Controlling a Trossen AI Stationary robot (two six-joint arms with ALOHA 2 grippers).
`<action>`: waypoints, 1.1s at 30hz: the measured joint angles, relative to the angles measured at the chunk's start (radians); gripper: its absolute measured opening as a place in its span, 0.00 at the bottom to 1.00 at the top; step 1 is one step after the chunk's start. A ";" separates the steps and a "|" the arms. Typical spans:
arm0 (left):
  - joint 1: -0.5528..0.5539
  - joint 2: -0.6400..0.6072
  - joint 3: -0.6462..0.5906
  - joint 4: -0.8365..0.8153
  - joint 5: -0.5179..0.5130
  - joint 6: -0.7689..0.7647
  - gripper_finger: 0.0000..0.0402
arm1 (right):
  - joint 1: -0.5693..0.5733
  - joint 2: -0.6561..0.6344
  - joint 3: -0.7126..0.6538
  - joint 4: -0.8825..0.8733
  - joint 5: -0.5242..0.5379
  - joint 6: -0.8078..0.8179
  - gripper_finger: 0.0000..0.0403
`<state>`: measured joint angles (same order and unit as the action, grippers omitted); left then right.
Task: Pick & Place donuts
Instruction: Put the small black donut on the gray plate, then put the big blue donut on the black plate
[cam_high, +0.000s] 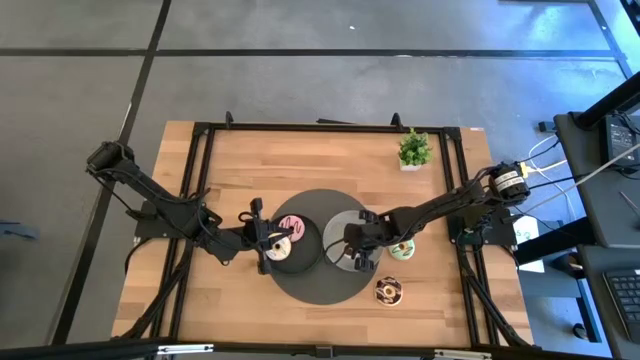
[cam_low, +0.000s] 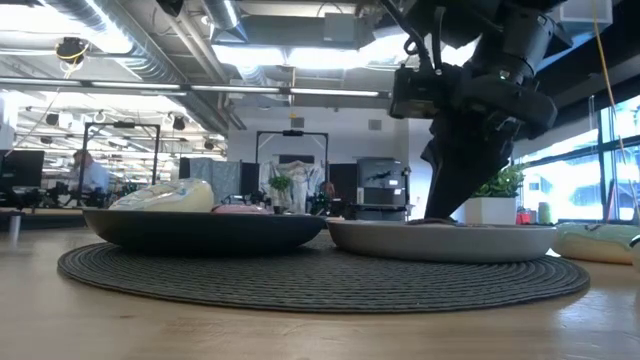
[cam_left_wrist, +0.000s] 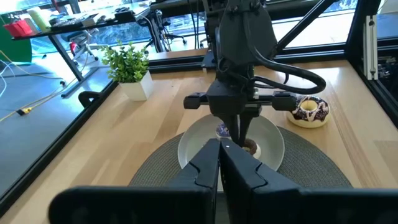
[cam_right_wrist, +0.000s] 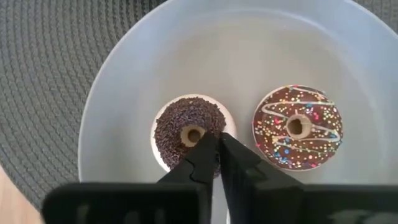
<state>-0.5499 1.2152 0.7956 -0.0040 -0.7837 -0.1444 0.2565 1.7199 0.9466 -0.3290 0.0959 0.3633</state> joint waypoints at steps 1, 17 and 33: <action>0.000 0.000 0.000 0.000 0.000 0.000 0.03 | 0.000 -0.001 0.001 -0.001 0.000 0.003 0.10; 0.000 0.000 0.000 0.000 0.000 -0.025 0.03 | 0.091 -0.166 0.086 -0.424 -0.001 0.225 0.36; 0.002 0.000 0.000 0.008 0.000 -0.037 0.02 | 0.235 -0.358 -0.251 -0.504 0.144 0.812 0.36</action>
<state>-0.5484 1.2152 0.7956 0.0036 -0.7834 -0.1810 0.4915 1.3617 0.6953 -0.8331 0.2400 1.1757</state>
